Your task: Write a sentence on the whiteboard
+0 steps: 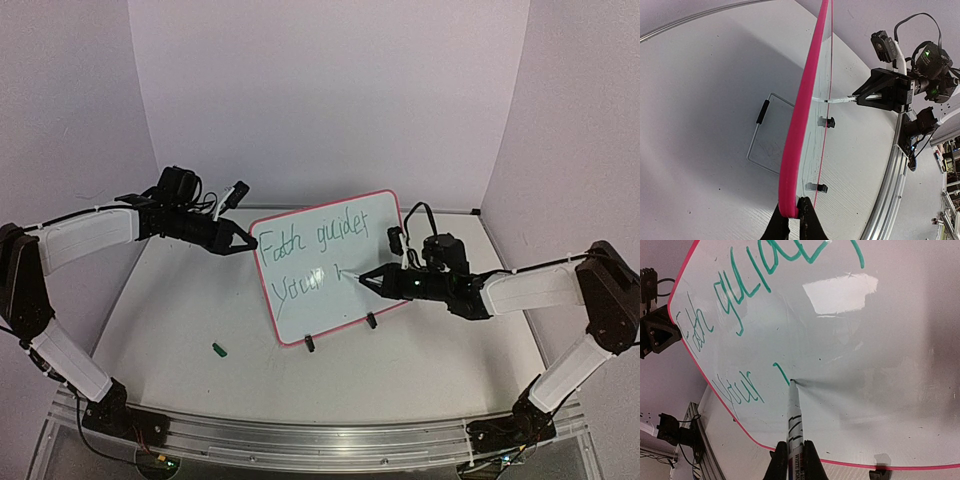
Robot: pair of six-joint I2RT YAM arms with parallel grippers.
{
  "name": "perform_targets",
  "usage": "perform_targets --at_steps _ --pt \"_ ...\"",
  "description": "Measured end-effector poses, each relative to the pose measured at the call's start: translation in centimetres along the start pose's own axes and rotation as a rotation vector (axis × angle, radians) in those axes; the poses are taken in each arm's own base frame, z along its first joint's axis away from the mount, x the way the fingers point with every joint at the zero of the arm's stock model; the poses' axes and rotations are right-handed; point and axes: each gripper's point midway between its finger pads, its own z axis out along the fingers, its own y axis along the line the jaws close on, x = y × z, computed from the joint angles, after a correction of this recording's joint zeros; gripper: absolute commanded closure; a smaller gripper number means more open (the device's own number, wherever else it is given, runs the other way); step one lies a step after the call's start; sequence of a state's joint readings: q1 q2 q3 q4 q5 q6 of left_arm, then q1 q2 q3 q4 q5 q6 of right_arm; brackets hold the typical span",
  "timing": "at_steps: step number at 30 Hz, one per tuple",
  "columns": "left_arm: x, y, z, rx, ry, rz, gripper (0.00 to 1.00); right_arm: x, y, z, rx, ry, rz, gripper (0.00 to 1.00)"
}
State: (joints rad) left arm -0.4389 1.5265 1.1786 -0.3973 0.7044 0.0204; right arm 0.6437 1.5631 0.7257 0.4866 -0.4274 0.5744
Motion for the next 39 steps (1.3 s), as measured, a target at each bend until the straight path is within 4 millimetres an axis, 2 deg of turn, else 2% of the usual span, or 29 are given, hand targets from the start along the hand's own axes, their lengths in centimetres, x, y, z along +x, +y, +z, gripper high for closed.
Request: perform_targets --at_steps 10,20,24,32,39 --pt "0.0 0.0 0.0 0.001 -0.001 0.001 1.0 0.9 -1.0 -0.6 0.031 -0.001 0.012 1.0" --pt "0.0 0.0 0.0 0.001 -0.001 0.001 1.0 0.8 -1.0 -0.6 0.035 -0.006 0.012 1.0" --pt "0.0 0.0 0.1 0.001 -0.001 0.002 1.0 0.1 -0.8 -0.8 0.043 -0.027 0.008 1.0" --pt "0.0 0.0 0.1 0.001 -0.001 0.002 1.0 -3.4 0.5 -0.8 0.028 -0.103 -0.015 1.0" --pt "0.0 0.0 0.1 0.001 -0.002 0.003 1.0 -3.5 1.0 -1.3 0.008 -0.101 -0.023 1.0"
